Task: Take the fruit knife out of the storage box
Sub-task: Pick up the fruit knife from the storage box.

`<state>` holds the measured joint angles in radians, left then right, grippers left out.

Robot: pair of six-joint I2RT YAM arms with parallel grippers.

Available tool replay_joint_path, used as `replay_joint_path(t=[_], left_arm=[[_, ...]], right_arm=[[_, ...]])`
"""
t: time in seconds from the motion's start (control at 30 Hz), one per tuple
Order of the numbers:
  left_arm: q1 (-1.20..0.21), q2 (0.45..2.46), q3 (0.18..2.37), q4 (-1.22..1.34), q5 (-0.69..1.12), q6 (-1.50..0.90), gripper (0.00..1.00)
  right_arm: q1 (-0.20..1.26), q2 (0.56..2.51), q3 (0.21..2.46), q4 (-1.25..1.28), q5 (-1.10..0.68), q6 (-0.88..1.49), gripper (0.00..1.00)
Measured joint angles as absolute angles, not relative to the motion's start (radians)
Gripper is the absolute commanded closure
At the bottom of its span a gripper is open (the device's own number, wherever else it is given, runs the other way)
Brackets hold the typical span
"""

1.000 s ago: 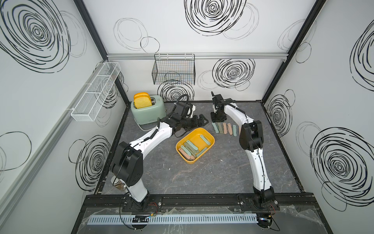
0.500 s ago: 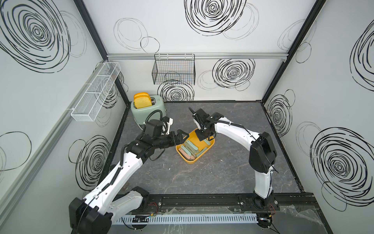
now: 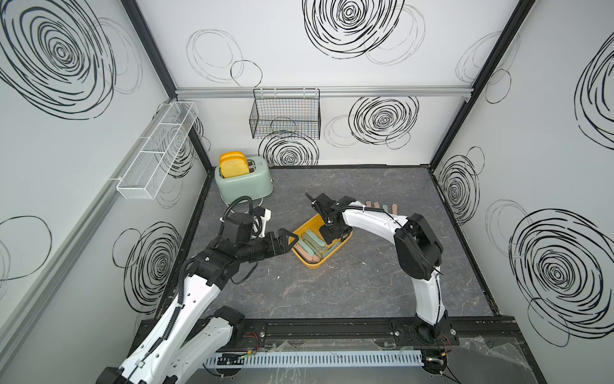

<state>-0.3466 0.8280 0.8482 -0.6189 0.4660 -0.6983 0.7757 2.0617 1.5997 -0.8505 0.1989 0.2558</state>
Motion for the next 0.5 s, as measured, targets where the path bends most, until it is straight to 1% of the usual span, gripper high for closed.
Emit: replay_joint_path(t=[0.23,0.5], left_arm=[[-0.346,0.807,0.833,-0.631,0.462,-0.699,0.02],[-0.345,0.802,0.812,-0.63,0.459,-0.701,0.02]], right_arm=[[0.739,2.101,1.597,-0.828,0.184,0.239,0.29],[0.709,2.13,1.597,-0.791,0.117,0.226,0.23]])
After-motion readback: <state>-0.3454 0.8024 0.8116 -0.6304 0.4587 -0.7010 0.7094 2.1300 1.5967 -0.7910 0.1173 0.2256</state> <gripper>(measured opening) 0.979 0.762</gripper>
